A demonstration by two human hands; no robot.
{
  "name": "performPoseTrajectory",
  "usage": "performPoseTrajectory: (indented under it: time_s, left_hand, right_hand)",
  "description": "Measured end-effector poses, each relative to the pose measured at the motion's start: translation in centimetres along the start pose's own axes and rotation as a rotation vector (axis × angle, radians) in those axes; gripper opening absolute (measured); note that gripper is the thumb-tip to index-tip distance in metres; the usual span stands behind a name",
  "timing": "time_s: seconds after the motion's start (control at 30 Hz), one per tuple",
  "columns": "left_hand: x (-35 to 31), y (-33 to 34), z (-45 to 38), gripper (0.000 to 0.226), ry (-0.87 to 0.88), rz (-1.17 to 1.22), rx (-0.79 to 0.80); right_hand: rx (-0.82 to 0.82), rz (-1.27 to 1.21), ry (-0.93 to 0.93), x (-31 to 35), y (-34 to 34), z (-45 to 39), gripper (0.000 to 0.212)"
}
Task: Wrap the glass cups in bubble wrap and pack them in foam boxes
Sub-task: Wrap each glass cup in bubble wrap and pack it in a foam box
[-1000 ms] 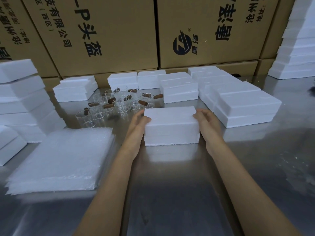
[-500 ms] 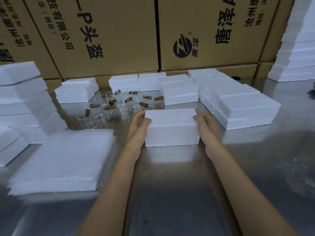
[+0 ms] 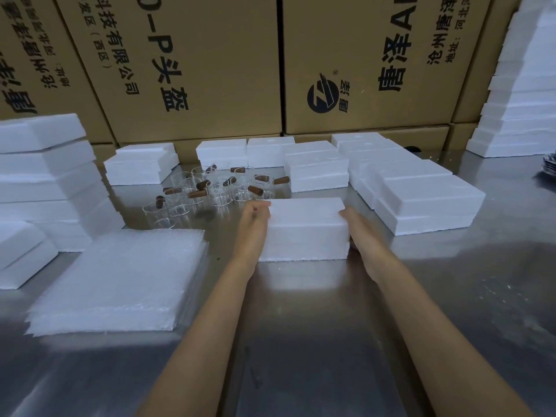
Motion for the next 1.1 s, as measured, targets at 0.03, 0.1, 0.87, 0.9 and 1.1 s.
performPoseTrajectory:
  time_s: [0.03, 0.1, 0.87, 0.9, 1.1]
  left_hand:
    - [-0.1, -0.2, 0.1, 0.010, -0.013, -0.001, -0.001]
    - [-0.1, -1.0, 0.6, 0.017, -0.021, -0.009, -0.020]
    - [-10.4, -27.1, 4.0, 0.037, 0.079, -0.417, -0.779]
    - [-10.6, -27.7, 4.5, 0.043, 0.091, -0.417, -0.821]
    - [-10.2, -31.9, 5.4, 0.065, 0.149, -0.305, -0.966]
  right_hand:
    - [0.016, 0.006, -0.001, 0.0, 0.1, 0.2, 0.037]
    - [0.040, 0.005, -0.016, 0.2, 0.4, 0.8, 0.039]
    - [0.574, -0.109, 0.093, 6.7, 27.3, 11.5, 0.033]
    - [0.599, -0.122, 0.109, 6.8, 28.7, 11.9, 0.031]
    - [0.735, -0.161, 0.170, 7.2, 37.1, 14.0, 0.033]
Point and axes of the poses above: each hand's wrist, its own z-axis away from the middle knuckle, its own y-axis out of the palm, x = y × z, the point moved 10 cm from there along -z, towards the middle knuckle, and after that the axes turned 7 degrees about y, right-handed, at the moved point
